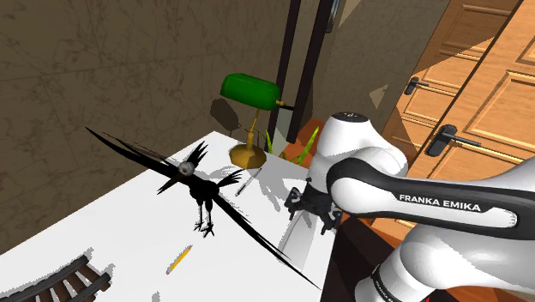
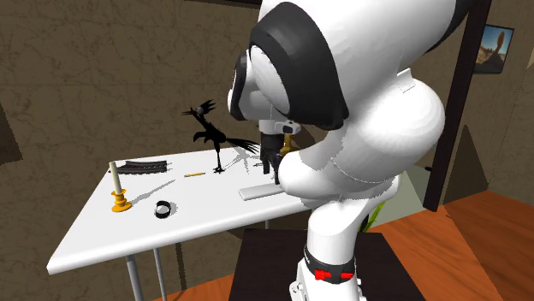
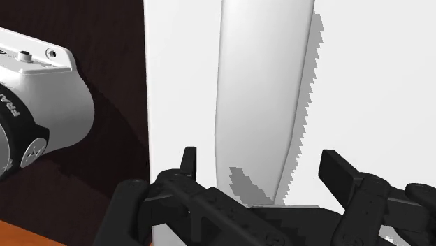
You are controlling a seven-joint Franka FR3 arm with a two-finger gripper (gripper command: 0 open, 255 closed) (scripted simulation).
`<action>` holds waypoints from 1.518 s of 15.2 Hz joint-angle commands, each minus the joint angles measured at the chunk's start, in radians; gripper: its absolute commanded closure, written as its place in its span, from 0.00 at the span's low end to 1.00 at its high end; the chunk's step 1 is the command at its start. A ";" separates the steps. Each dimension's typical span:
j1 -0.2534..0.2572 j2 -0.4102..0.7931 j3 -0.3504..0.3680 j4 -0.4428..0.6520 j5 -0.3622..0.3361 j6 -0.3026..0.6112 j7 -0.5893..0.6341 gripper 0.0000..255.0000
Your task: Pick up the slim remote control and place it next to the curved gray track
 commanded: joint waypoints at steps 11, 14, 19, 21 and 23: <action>0.004 0.094 0.078 -0.053 0.070 0.145 0.016 0.00; 0.004 0.094 0.078 -0.053 0.070 0.145 0.016 0.00; 0.004 0.094 0.078 -0.053 0.070 0.145 0.016 1.00; 0.004 0.094 0.078 -0.053 0.070 0.145 0.016 1.00; 0.004 0.094 0.078 -0.053 0.070 0.145 0.016 1.00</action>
